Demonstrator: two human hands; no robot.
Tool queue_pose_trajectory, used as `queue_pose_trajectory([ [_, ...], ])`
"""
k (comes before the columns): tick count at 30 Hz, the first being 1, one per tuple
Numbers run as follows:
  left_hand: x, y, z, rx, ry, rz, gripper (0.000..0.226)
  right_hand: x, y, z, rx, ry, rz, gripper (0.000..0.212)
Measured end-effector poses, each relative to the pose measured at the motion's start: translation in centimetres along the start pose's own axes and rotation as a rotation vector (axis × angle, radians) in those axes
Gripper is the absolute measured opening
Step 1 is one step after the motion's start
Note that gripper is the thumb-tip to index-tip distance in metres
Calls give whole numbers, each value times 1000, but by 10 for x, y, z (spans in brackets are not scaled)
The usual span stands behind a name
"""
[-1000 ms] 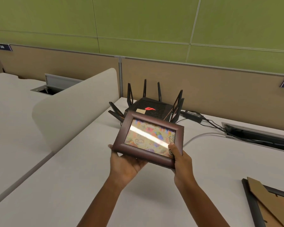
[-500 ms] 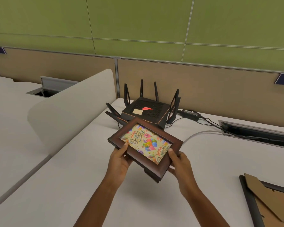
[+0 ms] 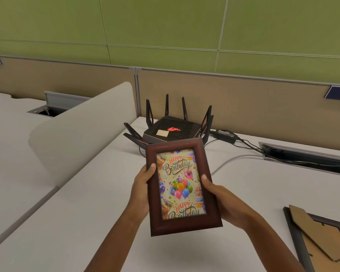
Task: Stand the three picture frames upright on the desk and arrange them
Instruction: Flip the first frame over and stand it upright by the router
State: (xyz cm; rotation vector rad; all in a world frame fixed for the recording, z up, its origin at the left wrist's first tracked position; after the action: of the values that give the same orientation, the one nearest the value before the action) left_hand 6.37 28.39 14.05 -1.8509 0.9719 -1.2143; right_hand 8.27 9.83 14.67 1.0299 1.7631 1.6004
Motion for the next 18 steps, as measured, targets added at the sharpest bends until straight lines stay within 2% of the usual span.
queue_pose_trajectory([
  [6,-2,0,2,24,-16,25,20,7,-4,4,-11,35,111,41],
  [18,-17,8,15,41,-31,72,22,19,-28,23,-67,9,74,22],
])
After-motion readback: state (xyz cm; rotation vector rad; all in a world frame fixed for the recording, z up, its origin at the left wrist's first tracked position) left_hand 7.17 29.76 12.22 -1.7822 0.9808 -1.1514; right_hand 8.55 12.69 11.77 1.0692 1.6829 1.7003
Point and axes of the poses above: each hand's wrist, its own z-axis towards the middle knuckle, its own x-axis out of the palm, y = z × x, the point moved 3 cm from there along z, towards the middle knuckle, and after that the axes turned 12 degrees about -x, right-handed, at the moved point
